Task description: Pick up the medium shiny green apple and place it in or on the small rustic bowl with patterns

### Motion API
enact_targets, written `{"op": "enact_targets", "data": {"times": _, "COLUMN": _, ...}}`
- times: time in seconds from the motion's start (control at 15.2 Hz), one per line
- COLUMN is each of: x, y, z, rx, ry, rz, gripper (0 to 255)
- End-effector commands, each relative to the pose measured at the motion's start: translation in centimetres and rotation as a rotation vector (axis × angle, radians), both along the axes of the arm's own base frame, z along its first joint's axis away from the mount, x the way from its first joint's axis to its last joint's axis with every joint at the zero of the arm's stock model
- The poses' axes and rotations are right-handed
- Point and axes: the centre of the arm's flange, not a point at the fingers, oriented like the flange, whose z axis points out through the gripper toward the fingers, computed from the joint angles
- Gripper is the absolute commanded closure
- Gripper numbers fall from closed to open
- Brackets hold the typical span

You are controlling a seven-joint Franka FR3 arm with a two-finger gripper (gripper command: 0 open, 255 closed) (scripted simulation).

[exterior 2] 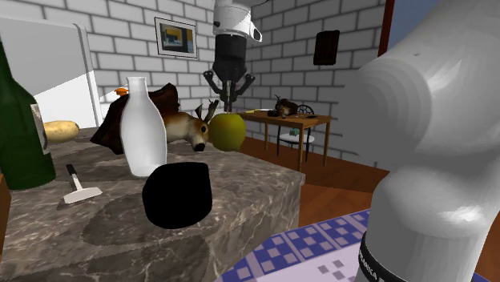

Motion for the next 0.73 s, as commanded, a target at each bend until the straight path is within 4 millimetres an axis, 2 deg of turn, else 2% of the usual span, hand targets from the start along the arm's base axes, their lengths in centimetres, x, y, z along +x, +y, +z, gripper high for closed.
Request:
{"op": "enact_targets", "data": {"times": 0.0, "x": 0.1, "y": 0.0, "z": 1.1, "rx": 0.000, "ry": 0.000, "rz": 0.000, "gripper": 255}}
{"op": "enact_targets", "data": {"times": 0.66, "x": 0.1, "y": 0.0, "z": 6.4, "rx": 0.000, "ry": 0.000, "rz": 0.000, "gripper": 255}}
